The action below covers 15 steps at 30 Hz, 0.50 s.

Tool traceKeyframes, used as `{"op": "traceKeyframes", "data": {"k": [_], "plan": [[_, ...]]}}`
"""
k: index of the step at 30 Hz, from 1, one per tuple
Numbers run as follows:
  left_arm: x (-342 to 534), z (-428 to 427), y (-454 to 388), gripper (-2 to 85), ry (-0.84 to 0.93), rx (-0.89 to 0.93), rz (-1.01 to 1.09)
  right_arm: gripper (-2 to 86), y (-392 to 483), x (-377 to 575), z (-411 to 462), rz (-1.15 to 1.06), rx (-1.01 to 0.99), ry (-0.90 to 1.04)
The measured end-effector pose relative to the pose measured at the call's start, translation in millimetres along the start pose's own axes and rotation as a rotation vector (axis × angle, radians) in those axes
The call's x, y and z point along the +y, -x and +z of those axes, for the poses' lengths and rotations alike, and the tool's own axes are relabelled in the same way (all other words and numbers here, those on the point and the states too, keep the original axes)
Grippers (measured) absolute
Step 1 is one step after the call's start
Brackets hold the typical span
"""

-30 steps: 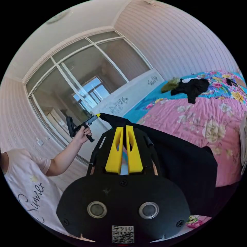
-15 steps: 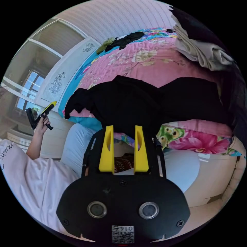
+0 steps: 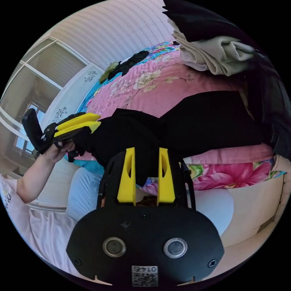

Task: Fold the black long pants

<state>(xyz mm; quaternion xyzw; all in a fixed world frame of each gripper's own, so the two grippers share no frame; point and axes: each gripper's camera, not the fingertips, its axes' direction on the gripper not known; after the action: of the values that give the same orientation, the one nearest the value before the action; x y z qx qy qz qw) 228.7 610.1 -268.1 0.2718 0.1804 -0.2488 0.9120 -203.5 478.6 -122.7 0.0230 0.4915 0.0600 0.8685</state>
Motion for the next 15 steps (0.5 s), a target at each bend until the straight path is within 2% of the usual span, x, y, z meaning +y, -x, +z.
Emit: {"op": "traceKeyframes", "data": {"k": [2,5,11,15], "plan": [[-22.8,11.3,-3.3,6.0,0.035,-0.005,0.042,2.8,-2.4,-3.0,6.2,0.015,-0.008,0.061],[-57.6,35.6,-13.8,6.5,0.086,-0.045,0.125,0.9,0.7,9.3,-7.0,-0.044,-0.066,0.045],[-98.9,114.1,-46.4,8.5,0.382,0.056,0.243,-0.1,-0.2,41.9,-33.0,-0.118,-0.125,0.117],[-108.0,116.9,-62.2,1.0,0.428,-0.015,0.275,-0.2,-4.1,59.6,-49.0,-0.173,-0.124,0.203]]}}
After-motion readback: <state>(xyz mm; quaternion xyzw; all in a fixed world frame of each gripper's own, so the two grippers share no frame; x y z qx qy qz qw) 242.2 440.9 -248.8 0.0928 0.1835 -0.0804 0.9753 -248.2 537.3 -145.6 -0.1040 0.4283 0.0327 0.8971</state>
